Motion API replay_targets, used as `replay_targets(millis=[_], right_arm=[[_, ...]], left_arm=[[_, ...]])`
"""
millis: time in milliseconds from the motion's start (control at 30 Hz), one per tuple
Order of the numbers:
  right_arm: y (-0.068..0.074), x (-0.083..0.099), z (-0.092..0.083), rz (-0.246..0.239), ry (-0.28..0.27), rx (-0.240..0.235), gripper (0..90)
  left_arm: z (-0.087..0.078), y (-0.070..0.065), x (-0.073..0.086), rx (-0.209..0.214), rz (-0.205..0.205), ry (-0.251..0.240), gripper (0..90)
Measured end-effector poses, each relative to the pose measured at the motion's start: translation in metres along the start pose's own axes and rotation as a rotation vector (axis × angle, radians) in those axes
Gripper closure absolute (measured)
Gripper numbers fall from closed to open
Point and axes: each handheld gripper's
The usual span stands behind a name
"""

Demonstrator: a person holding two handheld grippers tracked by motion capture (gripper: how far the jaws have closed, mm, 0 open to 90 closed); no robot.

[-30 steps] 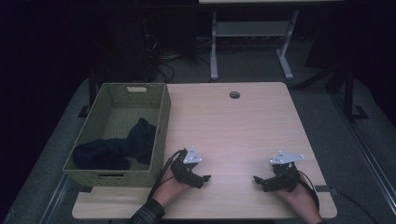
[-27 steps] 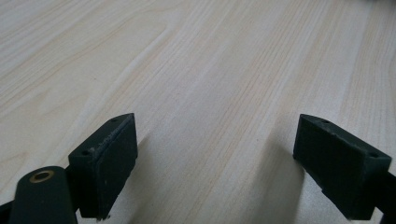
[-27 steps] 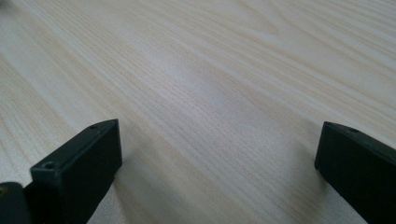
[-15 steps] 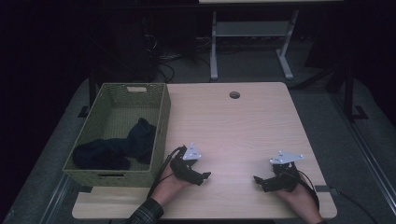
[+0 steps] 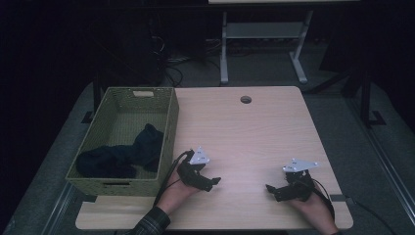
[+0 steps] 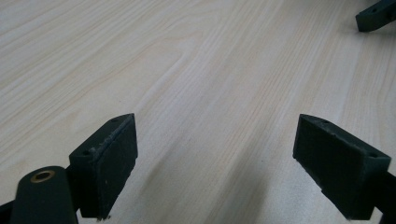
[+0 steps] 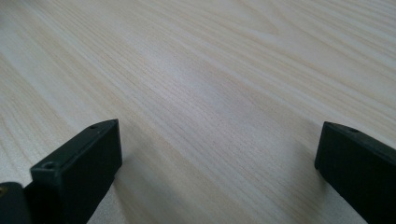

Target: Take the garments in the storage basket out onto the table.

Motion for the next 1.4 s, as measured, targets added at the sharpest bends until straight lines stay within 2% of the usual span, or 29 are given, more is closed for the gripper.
replay_targets(millis=[1200, 1400], right_arm=[[0.0, 0.0, 0.0, 0.0, 0.0, 0.0, 0.4], [0.0, 0.0, 0.0, 0.0, 0.0, 0.0, 0.4]], left_arm=[[-0.014, 0.002, -0.016, 0.028, -0.024, -0.018, 13.6], [-0.017, 0.002, -0.019, 0.025, -0.009, -0.01, 13.6]])
Point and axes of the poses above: each handheld gripper's, and its own axes: z roughly forward along the jaws, x roughly out of its underside, y roughly to its left, and after that the axes turned 3 degrees about x, right-handed
